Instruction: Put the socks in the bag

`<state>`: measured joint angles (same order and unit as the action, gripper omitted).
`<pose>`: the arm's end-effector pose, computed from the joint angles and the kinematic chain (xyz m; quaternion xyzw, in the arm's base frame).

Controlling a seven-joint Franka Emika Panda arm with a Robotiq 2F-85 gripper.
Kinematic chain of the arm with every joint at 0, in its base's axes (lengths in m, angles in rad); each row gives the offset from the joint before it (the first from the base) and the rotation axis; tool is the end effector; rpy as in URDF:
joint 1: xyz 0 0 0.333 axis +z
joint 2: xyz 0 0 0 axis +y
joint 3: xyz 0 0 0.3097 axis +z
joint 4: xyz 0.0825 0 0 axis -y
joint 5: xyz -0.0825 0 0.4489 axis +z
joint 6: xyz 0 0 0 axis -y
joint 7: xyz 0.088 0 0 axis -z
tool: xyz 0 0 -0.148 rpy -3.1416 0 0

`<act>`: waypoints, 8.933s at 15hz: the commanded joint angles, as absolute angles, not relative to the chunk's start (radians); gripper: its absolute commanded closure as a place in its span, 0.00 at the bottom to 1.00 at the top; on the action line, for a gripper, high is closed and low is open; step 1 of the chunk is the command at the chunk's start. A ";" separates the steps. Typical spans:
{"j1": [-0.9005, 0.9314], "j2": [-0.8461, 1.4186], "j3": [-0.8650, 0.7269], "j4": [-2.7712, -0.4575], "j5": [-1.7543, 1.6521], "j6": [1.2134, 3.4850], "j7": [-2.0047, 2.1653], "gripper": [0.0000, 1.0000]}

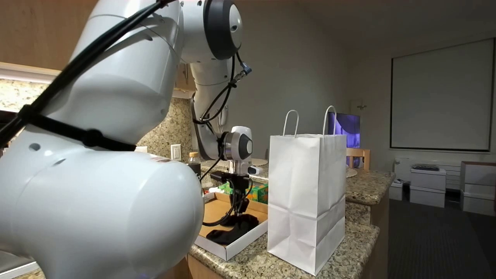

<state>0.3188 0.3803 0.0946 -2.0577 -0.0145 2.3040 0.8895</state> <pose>0.5603 0.2478 0.1436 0.9703 -0.2324 -0.0602 0.0300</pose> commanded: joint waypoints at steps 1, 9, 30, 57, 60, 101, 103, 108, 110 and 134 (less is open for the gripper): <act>0.300 0.327 0.117 -2.052 0.007 2.261 0.817 0.95; 0.291 0.039 0.150 -2.009 -0.039 2.041 0.603 0.91; -0.015 -0.135 -0.111 -1.445 0.097 1.493 -0.132 0.93; 0.140 -0.222 0.136 -1.609 0.000 1.495 -0.162 0.00; 0.156 -0.219 0.156 -1.717 0.031 1.526 -0.093 0.00; 0.244 0.180 0.161 -2.387 0.037 2.365 0.660 0.65; 0.243 0.182 0.159 -2.384 0.039 2.360 0.658 0.78; 0.241 0.179 0.155 -2.377 0.039 2.345 0.657 0.98; 0.241 0.178 0.154 -2.373 0.041 2.340 0.655 1.00; 0.135 -0.333 0.183 -1.816 -0.009 1.795 0.562 0.96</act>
